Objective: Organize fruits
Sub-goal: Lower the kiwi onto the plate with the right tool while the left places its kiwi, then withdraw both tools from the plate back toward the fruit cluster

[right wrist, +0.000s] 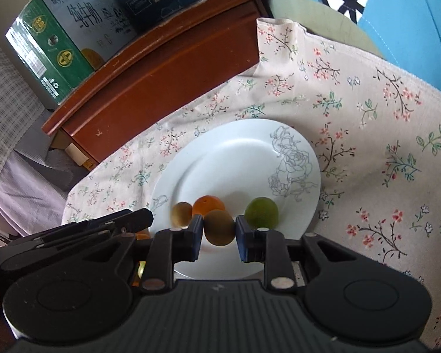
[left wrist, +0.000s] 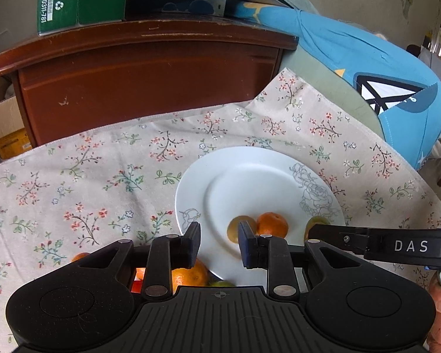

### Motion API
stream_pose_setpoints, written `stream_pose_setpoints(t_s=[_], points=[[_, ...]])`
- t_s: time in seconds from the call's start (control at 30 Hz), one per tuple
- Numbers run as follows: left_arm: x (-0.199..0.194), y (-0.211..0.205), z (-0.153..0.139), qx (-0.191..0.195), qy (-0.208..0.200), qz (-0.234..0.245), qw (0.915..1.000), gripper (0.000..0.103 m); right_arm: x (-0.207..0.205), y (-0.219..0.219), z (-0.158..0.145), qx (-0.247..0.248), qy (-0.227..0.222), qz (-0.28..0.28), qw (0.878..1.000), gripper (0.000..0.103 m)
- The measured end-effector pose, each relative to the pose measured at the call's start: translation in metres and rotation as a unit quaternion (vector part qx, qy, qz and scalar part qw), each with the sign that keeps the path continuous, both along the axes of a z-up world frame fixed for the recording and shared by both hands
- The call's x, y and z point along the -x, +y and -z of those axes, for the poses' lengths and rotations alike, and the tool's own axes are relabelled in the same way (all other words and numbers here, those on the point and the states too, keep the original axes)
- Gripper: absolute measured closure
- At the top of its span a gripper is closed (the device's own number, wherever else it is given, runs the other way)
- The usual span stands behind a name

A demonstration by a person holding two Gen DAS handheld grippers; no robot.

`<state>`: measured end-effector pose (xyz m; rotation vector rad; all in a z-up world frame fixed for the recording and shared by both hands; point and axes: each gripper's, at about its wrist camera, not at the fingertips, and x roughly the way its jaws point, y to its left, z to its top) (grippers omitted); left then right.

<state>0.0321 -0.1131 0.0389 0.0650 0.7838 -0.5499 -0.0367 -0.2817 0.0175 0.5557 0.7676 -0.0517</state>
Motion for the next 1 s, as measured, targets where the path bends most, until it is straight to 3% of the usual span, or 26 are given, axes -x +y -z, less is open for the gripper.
stream_pose_setpoints(t_s=[0.2,0.33,0.47,0.77,1.0], points=[[-0.001,-0.001,-0.004,0.003,0.003,-0.009,1.0000,0.074,-0.002,-0.006,0.002,-0.010,-0.003,0.020,1.000,0.075],[0.001,0.005,-0.011,0.004,-0.001,-0.026,0.9997,0.047,0.001,-0.009,-0.004,-0.013,-0.020,0.030,0.999,0.070],[0.003,0.011,-0.024,-0.002,-0.010,-0.034,0.9994,0.026,0.000,-0.005,-0.007,-0.005,-0.025,0.020,0.999,0.065],[0.010,0.033,-0.043,-0.043,-0.021,-0.027,0.9985,0.025,0.004,0.013,-0.018,0.036,-0.022,-0.006,0.999,0.053],[0.015,0.057,-0.057,-0.067,-0.029,-0.036,0.9967,0.025,0.010,0.026,-0.024,0.049,-0.024,-0.032,0.998,0.053]])
